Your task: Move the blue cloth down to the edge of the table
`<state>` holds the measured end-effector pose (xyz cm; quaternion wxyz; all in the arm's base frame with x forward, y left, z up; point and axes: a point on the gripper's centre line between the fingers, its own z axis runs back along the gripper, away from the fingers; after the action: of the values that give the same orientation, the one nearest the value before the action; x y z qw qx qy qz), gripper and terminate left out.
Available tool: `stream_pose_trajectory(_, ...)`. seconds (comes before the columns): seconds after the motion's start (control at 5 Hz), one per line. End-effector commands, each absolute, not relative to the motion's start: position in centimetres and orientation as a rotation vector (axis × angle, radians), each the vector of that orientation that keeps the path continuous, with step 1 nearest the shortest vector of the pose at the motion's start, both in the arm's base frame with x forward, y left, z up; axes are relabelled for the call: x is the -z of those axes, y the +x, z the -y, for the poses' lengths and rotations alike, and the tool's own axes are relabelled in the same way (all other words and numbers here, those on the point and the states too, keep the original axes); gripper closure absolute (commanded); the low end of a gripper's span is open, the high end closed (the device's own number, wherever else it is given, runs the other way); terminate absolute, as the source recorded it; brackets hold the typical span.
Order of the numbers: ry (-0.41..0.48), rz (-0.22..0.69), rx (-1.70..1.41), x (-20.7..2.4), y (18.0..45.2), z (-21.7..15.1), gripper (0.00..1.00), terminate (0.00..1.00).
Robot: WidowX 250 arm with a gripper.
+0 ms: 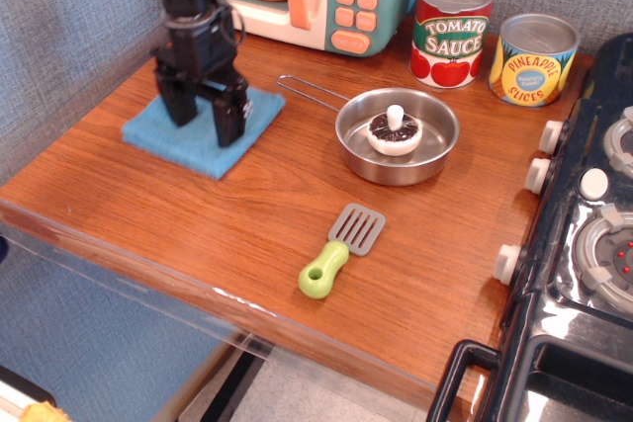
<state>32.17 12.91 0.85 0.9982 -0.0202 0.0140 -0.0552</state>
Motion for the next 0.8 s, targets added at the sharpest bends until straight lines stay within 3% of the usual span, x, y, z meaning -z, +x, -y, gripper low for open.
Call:
stream_pose_trajectory(0.0, -0.020, -0.033, 0.052, -2.6, 26.3, -13.1, 0.00, 0.00)
stream_pose_trajectory(0.2, -0.001, -0.041, 0.032, -2.8, 24.7, -13.2, 0.00, 0.00)
stream_pose_trajectory(0.6, 0.040, 0.010, 0.094, -4.2, 26.2, -10.9, 0.00, 0.00)
